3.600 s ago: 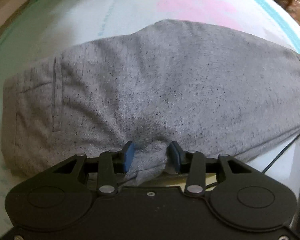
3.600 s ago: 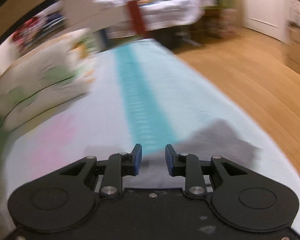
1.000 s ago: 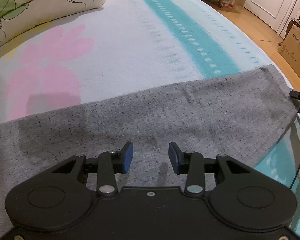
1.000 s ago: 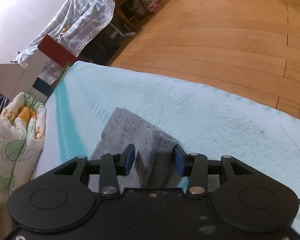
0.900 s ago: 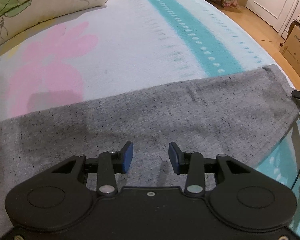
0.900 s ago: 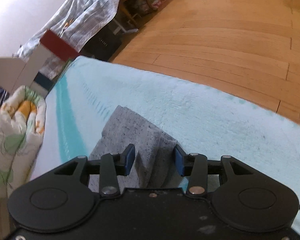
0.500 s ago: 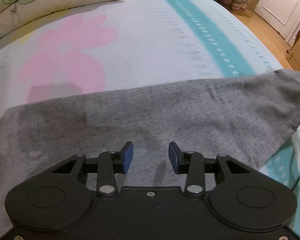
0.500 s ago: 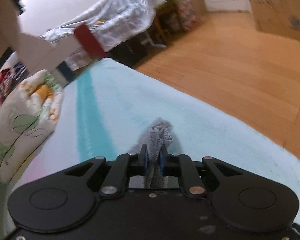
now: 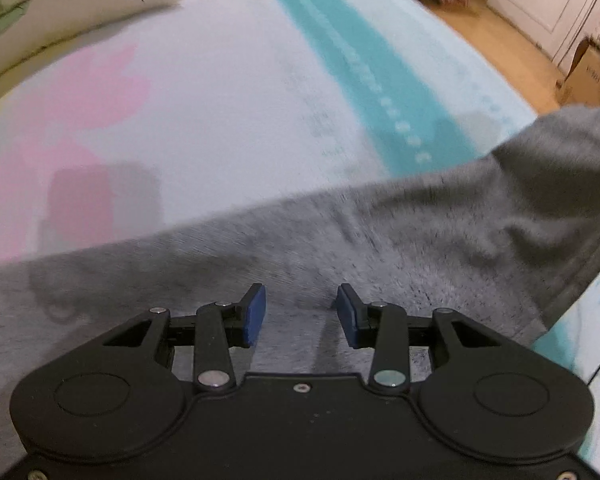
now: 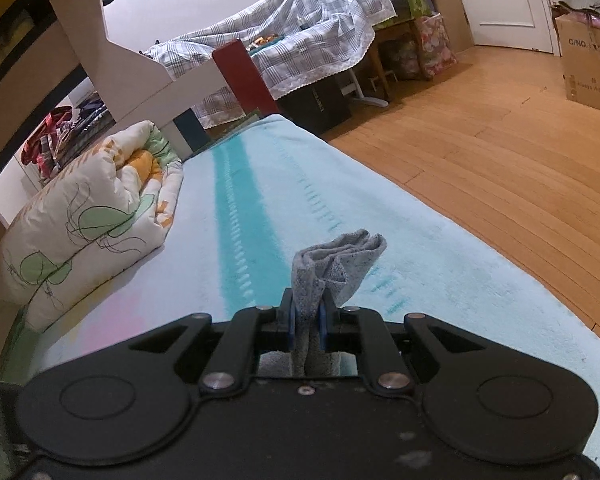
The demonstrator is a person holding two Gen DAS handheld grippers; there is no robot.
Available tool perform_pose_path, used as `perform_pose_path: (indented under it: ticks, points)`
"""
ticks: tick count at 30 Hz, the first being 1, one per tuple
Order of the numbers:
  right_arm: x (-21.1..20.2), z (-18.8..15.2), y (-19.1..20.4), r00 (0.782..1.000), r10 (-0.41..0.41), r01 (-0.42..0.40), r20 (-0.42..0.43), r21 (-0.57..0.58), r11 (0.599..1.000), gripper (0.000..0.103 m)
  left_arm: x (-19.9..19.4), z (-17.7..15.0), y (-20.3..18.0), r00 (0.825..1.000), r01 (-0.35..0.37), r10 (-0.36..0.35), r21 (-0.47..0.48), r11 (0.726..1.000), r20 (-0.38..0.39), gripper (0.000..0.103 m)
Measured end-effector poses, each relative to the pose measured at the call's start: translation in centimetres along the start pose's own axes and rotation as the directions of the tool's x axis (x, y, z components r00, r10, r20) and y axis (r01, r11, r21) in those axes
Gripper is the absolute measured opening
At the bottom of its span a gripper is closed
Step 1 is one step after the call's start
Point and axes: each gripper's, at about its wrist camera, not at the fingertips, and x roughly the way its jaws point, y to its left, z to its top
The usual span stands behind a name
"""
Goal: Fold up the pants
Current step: 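Lift the cuffs with the right gripper and fold them toward the waistband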
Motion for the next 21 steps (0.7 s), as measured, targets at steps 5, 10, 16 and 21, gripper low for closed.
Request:
perform_pose_path:
  ticks: [5,10,16,21]
  points:
    - [0.0,-0.4,0.1,1.000,-0.002,0.002,-0.007,0.009,1.000,0.013,0.9,0.3,-1.3,0.997,-0.072,0.071,0.042,0.997,0.015,0.053]
    - [-0.7,-0.6,2.5,1.000,0.007,-0.006,0.002,-0.059,0.998,0.013,-2.2,-0.4,3.1,0.999,-0.027,0.029,-0.063,0.998,0.034,0.053]
    - [-2.0,-2.9,10.4,0.994,0.105,-0.106,-0.017,-0.238,0.965,0.013,-6.5,-3.5,11.7,0.994,-0.066,0.080,-0.189,0.980,0.068,0.051]
    - [-2.1,-8.7,19.9,0.960,0.250,-0.280,-0.125,-0.397,0.874,0.013,-9.9,-6.9,18.9,0.981,-0.143,0.172,-0.268,0.953,0.087,0.051]
